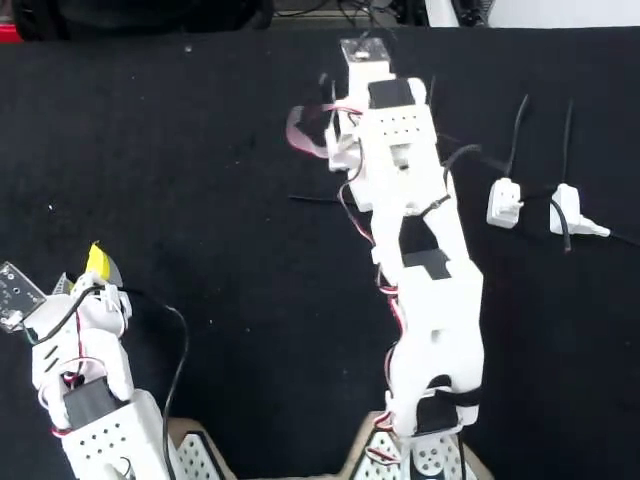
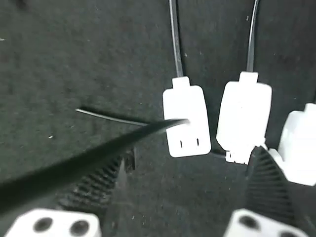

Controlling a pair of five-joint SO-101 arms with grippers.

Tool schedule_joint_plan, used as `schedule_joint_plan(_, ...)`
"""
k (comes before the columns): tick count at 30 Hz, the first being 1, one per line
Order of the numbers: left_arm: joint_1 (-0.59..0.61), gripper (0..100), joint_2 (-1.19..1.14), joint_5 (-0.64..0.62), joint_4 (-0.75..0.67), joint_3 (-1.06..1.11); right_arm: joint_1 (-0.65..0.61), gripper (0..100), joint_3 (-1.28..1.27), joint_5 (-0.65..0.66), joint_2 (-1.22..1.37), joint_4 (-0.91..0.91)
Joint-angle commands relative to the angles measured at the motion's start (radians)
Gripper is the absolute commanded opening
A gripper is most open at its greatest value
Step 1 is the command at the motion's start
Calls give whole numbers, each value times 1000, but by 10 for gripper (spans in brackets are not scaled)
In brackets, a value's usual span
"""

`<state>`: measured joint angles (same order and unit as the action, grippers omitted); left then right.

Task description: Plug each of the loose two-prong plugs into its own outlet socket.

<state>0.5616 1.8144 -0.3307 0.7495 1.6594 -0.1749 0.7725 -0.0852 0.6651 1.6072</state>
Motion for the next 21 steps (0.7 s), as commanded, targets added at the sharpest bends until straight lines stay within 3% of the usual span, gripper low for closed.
schedule_joint_plan(1, -10, 195, 8, -8, -21, -54, -18, 332, 173, -2, -16, 130)
schedule_joint_plan(4, -10, 195, 8, -8, -21, -54, -3, 310, 209, -9, -22, 160)
schedule_joint_plan(9, -10, 195, 8, -6, -21, -53, 8, 191, 163, -8, -38, 155)
schedule_joint_plan(21, -12, 195, 8, -6, -21, -38, 35, 232, 42, -11, -157, 152)
